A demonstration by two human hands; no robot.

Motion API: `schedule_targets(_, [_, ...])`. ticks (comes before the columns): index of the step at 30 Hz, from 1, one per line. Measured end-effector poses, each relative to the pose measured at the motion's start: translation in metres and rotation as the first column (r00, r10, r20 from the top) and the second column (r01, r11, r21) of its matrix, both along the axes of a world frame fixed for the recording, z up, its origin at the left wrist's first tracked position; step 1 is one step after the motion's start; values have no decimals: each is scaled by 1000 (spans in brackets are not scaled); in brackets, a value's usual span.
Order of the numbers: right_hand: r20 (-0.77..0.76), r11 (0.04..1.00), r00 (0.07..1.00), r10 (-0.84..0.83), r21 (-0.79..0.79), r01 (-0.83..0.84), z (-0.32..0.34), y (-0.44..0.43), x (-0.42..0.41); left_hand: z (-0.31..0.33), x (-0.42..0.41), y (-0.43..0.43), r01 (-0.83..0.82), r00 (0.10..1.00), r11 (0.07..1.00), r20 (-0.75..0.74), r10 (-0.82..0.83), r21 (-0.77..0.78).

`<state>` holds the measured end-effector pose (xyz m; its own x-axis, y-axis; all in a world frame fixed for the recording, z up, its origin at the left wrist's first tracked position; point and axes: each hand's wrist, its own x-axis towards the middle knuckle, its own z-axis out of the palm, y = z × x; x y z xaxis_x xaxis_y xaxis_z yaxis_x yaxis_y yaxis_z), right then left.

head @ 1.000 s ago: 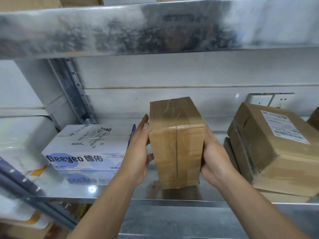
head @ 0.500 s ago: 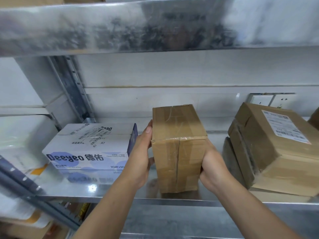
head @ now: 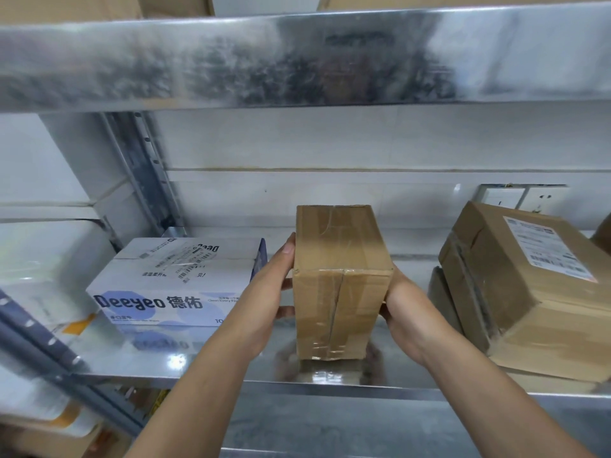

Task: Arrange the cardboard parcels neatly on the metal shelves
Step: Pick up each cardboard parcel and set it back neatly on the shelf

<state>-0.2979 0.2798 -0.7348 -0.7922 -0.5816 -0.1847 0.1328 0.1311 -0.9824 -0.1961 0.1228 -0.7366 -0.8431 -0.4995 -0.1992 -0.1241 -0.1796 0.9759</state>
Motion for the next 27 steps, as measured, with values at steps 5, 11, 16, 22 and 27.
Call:
schedule_targets(5, [51,1000,999,10,-20,-9,4,6,-4,3,5,-2,63,994,998,-90,-61,16])
schedule_targets(11, [188,983,982,-13,-178,47,11,6,-2,19,5,8,-72,986,997,-151,77,37])
schedule_targets(16, [219,966,976,1,-251,56,13,9,-4,31,3,12,-97,982,995,-160,100,27])
schedule_targets(22, [202,940,979,14,-337,56,18,9,-10,35,3,13,-92,973,995,-210,95,23])
schedule_targets(27, [197,923,980,17,-379,60,21,11,-10,40,2,18,-110,965,994,-237,112,19])
